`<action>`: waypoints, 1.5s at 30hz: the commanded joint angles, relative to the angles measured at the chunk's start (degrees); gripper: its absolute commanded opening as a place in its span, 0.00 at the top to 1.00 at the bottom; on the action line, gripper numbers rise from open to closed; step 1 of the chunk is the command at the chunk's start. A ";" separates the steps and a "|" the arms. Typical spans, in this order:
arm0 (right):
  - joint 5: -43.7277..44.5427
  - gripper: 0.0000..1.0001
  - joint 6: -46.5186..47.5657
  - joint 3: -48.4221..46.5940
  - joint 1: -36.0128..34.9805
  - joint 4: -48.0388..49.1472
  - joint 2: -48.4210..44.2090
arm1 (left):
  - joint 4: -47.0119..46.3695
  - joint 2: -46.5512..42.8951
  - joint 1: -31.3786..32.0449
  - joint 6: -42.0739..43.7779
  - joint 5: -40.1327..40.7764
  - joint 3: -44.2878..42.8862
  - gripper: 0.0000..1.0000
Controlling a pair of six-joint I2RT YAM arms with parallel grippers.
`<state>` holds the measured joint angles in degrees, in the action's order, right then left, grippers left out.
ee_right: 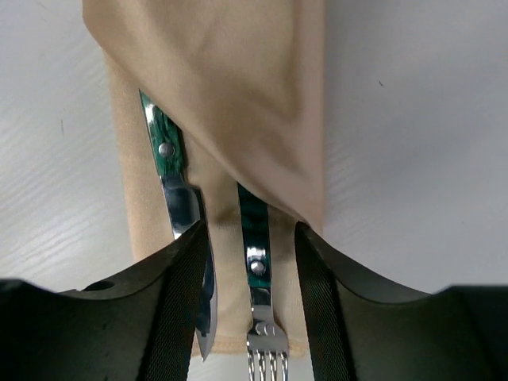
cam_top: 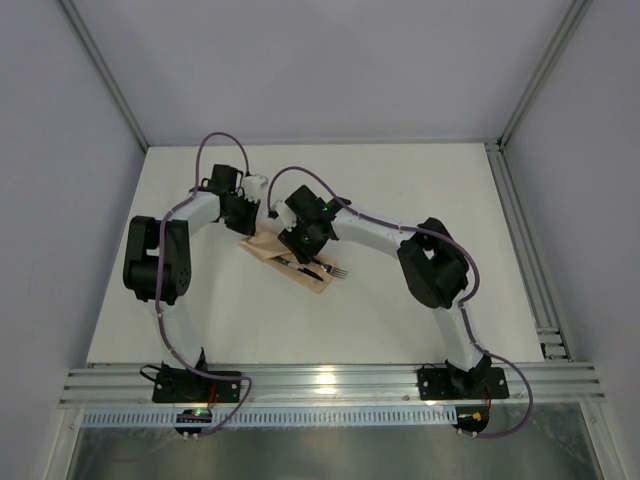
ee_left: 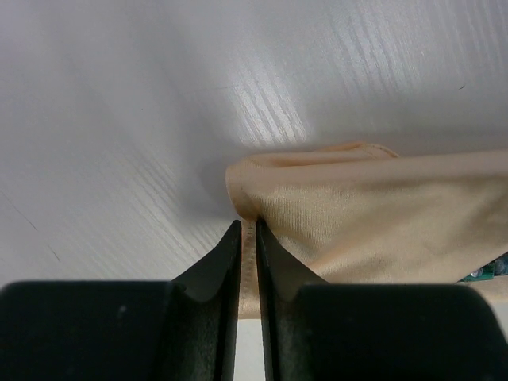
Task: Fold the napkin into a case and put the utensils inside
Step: Stuff the knife into the folded napkin.
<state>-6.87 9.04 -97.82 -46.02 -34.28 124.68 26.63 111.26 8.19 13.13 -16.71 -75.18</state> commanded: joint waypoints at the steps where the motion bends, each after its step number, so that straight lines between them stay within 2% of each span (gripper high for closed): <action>1: 2.74 0.48 -0.86 2.01 -0.03 2.21 -11.80 | -0.35 -2.54 -0.01 1.11 -1.48 0.38 0.87; 4: 3.09 0.47 -3.32 5.16 -0.30 0.89 -18.65 | -0.35 -2.63 -0.01 1.11 -1.48 0.64 0.87; 6: 6.58 0.48 -6.30 9.12 -0.39 1.49 -22.71 | -0.53 -2.80 -0.10 1.20 -1.57 0.82 0.87; 8: 11.16 0.52 -12.09 16.76 -0.12 2.81 -29.28 | -0.79 -3.24 -0.10 1.29 -1.75 1.35 0.87; 11: 13.12 0.57 -22.37 29.41 2.68 8.16 -35.89 | -1.06 -3.59 -0.10 1.20 -2.01 1.79 0.86; 15: 7.24 0.58 -33.54 45.49 7.17 22.80 -46.34 | -1.15 -3.77 -0.10 1.29 -1.92 2.23 0.86; 16: 1.74 0.58 -35.39 51.01 8.04 25.99 -47.50 | -1.41 -3.77 -0.10 1.29 -1.92 2.40 0.86; 17: 0.04 0.59 -39.41 53.15 9.70 31.42 -48.38 | -1.41 -3.86 -0.10 1.38 -1.84 2.49 0.86; 22: -6.74 0.65 -48.93 63.26 14.72 44.55 -48.14 | -1.67 -4.39 -0.01 1.38 -2.10 2.93 0.86; 26: -10.70 0.69 -52.10 64.51 15.61 52.19 -44.27 | -1.67 -4.56 -0.01 1.29 -2.27 2.93 0.86; 32: -10.00 0.76 -54.04 66.00 15.52 56.34 -41.02 | -1.58 -5.35 -0.01 1.29 -2.54 3.46 0.86; 38: -7.54 0.77 -55.27 66.53 15.52 56.87 -39.43 | -1.41 -5.53 -0.01 1.03 -2.63 3.19 0.87; 45: -3.41 0.78 -52.02 66.80 15.52 49.76 -46.19 | -1.58 -5.36 -0.10 1.20 -2.63 3.37 0.87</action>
<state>-13.76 -44.56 -30.89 -30.52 16.58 82.78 26.39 108.42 8.19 13.96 -18.04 -72.07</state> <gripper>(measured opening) 0.221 0.127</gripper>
